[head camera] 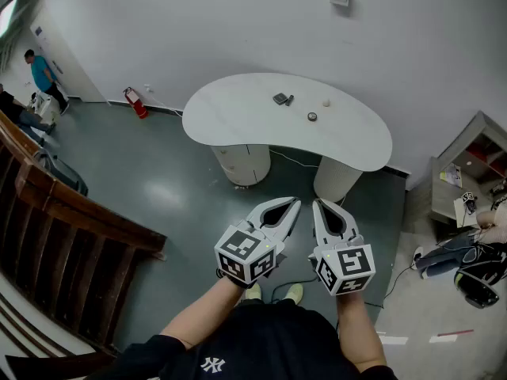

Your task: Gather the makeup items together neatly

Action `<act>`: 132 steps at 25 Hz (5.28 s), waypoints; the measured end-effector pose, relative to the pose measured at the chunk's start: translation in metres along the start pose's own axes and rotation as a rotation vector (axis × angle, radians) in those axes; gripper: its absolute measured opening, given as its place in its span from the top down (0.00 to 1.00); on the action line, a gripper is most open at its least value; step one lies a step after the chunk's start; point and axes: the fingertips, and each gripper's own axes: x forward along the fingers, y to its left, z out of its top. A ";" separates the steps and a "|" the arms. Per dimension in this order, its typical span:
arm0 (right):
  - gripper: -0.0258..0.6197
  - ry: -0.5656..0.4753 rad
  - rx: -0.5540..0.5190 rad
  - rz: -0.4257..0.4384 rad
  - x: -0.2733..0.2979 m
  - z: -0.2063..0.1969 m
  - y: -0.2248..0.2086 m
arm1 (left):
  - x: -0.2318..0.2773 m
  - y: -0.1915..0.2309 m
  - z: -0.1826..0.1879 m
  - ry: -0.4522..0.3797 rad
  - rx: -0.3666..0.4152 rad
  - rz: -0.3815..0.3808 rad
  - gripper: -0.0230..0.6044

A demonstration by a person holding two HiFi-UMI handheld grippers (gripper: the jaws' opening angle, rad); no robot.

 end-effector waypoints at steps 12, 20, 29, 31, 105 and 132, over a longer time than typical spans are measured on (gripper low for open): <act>0.94 -0.046 0.040 0.007 -0.014 0.010 -0.021 | 0.012 -0.009 0.002 -0.012 0.006 0.019 0.95; 0.94 -0.094 0.122 -0.025 -0.026 0.009 -0.057 | 0.016 0.001 0.002 -0.015 0.001 0.091 0.95; 0.94 -0.110 0.152 -0.014 -0.020 0.006 -0.074 | 0.027 0.003 -0.005 -0.007 -0.014 0.124 0.95; 0.94 -0.108 0.154 -0.010 -0.015 0.005 -0.075 | 0.030 0.007 -0.003 -0.009 -0.013 0.127 0.95; 0.64 0.506 0.009 0.021 0.509 -0.213 -0.369 | 0.456 0.439 -0.125 0.265 -0.107 0.165 0.95; 0.63 0.700 0.022 -0.071 0.544 -0.285 -0.391 | 0.462 0.477 -0.176 0.323 -0.135 0.152 0.95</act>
